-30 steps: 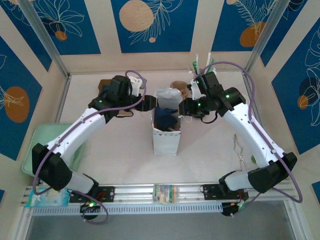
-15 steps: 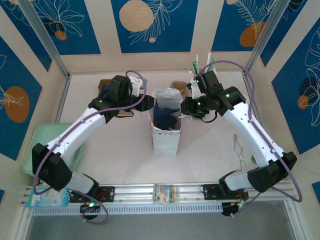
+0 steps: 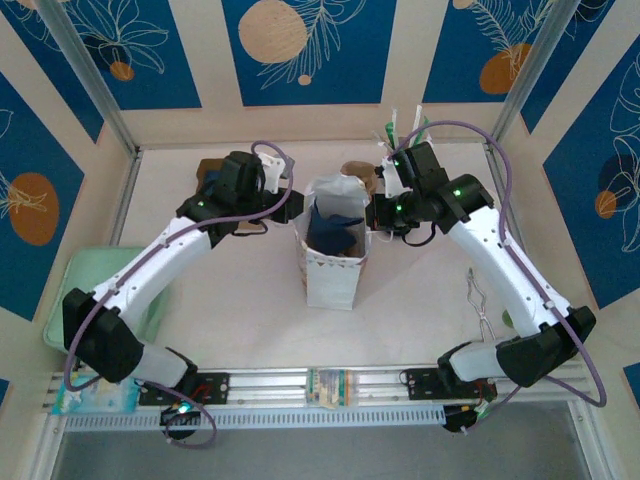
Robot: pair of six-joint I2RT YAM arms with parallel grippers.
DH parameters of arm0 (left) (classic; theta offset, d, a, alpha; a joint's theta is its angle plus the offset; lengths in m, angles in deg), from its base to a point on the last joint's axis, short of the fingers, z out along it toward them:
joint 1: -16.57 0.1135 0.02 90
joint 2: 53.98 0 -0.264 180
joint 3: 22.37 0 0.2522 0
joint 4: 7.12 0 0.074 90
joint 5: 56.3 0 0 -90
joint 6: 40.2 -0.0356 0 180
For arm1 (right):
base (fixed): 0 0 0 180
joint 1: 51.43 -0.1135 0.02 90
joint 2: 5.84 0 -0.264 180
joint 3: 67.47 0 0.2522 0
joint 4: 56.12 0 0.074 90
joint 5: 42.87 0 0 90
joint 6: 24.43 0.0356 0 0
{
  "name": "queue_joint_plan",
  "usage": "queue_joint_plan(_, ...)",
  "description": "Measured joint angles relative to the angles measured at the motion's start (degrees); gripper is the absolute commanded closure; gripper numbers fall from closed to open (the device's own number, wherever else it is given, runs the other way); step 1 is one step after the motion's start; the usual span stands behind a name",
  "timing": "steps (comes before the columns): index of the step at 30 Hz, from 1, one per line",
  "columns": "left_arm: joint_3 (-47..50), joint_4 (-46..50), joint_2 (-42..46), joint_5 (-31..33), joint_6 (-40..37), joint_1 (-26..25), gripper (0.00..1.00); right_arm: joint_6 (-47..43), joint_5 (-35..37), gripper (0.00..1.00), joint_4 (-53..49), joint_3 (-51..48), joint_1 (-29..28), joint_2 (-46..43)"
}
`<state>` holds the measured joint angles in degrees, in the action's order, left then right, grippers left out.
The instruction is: Pack the takeout coffee
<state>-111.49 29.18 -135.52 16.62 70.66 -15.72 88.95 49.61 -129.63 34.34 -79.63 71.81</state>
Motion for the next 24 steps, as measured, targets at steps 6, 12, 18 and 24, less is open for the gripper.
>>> queue_joint_plan(6, 1.36, 0.26, 4.50, 5.55, -0.96, -3.76, 0.88, -0.02, 3.19, 1.00, 1.49, -1.07, -3.37, -3.02)
queue_joint_plan(12, 4.70, -0.44, 13.16, 14.93, -3.45, -10.69, 0.91, -1.20, 9.18, 1.00, 5.77, -3.26, -10.75, -9.51)
queue_joint_plan(18, 11.10, -2.64, 23.47, 24.63, -5.97, -16.33, 0.93, -3.93, 17.05, 1.00, 10.19, -4.85, -17.90, -13.79)
queue_joint_plan(24, 14.43, -4.74, 29.46, 32.79, -8.24, -19.67, 0.95, -6.82, 24.52, 1.00, 15.65, -8.33, -24.46, -15.15)
